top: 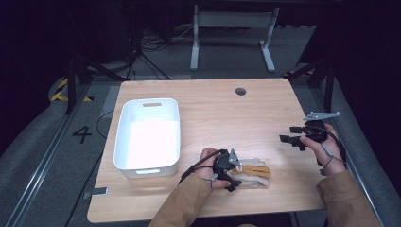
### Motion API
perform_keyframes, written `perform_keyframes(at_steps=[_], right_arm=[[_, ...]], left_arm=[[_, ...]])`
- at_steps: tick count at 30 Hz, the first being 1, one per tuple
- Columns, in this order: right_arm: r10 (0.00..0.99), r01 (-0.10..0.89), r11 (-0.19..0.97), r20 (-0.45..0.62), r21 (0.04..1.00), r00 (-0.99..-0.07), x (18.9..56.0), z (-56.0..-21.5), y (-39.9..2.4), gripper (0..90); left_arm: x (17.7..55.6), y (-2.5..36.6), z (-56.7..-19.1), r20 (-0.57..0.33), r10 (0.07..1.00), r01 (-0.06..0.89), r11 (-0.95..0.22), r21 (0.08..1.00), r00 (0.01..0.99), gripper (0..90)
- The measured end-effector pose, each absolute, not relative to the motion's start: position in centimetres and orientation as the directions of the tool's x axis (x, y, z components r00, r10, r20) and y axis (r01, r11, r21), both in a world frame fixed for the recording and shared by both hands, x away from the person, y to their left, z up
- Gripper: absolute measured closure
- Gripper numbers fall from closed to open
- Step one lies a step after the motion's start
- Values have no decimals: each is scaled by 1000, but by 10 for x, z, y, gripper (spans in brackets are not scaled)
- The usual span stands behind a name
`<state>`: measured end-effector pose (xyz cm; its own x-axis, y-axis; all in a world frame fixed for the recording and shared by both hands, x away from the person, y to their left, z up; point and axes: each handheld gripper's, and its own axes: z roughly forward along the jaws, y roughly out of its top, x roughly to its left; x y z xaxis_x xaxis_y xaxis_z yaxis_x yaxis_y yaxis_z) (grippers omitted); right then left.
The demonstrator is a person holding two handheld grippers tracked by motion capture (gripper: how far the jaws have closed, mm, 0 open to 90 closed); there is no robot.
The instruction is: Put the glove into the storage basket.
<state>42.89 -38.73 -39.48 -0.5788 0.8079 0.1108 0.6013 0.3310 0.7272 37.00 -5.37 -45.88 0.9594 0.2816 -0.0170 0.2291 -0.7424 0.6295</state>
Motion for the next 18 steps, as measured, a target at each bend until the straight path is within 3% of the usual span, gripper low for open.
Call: perform_keyframes(at_steps=[14, 16, 18], right_arm=[[804, 603, 336, 113, 724, -583, 430, -396, -386, 292], [806, 604, 336, 112, 723, -582, 430, -397, -386, 292], [806, 605, 337, 112, 722, -582, 430, -397, -386, 292]], left_arm=[[370, -58, -465, -8, 272, 218, -752, 622, 962, 60], [370, -58, -465, -8, 277, 220, -745, 630, 961, 91], [369, -57, -462, -6, 294, 230, -737, 636, 956, 183]])
